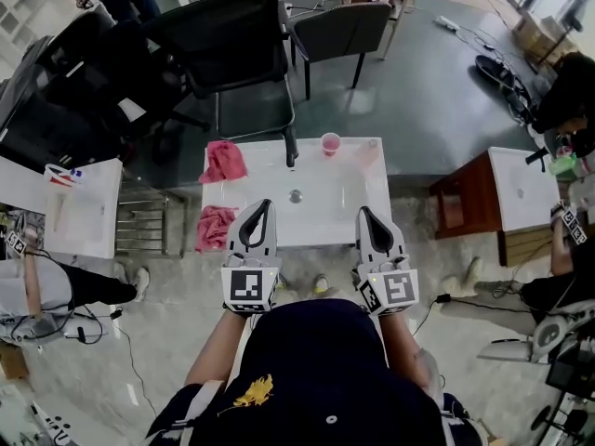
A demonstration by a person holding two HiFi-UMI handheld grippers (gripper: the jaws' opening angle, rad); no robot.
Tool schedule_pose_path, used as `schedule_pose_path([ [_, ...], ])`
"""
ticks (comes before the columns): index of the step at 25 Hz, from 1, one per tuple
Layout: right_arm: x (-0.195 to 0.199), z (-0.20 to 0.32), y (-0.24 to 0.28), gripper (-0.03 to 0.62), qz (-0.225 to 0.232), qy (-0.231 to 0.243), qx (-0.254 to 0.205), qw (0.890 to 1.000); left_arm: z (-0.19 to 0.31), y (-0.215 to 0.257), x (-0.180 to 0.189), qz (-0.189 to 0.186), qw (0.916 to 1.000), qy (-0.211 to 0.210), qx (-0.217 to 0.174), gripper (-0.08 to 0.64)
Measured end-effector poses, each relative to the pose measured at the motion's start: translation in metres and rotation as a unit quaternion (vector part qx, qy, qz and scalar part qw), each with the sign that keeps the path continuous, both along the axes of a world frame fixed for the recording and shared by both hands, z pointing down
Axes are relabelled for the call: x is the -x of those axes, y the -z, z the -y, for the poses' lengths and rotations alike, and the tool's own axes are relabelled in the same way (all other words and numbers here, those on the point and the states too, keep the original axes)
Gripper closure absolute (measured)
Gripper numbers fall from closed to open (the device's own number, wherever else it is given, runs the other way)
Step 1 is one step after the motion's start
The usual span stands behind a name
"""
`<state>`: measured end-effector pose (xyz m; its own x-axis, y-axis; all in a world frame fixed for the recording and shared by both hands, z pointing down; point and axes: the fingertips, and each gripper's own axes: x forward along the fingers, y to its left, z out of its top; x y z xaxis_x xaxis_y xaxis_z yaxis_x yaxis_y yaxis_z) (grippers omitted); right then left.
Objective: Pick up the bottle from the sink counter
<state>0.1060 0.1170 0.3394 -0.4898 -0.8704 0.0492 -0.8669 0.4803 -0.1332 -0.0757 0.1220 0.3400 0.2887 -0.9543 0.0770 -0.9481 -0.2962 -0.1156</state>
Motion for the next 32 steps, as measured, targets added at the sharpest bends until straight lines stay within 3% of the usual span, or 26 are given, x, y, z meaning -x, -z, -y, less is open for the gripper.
schedule_pose_path([
  [7,-0.015,0.011,-0.004,0.568,0.006,0.028,0.004,1.0,-0.001,0.002,-0.023,0.007,0.9999,0.014,-0.004,0.541],
  [15,-0.004,0.026,-0.014,0.568,0.018,0.045,0.016,0.999,0.018,-0.004,-0.008,0.006,0.9995,0.031,0.005,0.541],
  [32,0.02,0.062,-0.014,0.568,0.011,0.014,0.022,1.0,0.079,0.001,-0.001,0.003,0.9998,-0.018,0.0,0.541],
])
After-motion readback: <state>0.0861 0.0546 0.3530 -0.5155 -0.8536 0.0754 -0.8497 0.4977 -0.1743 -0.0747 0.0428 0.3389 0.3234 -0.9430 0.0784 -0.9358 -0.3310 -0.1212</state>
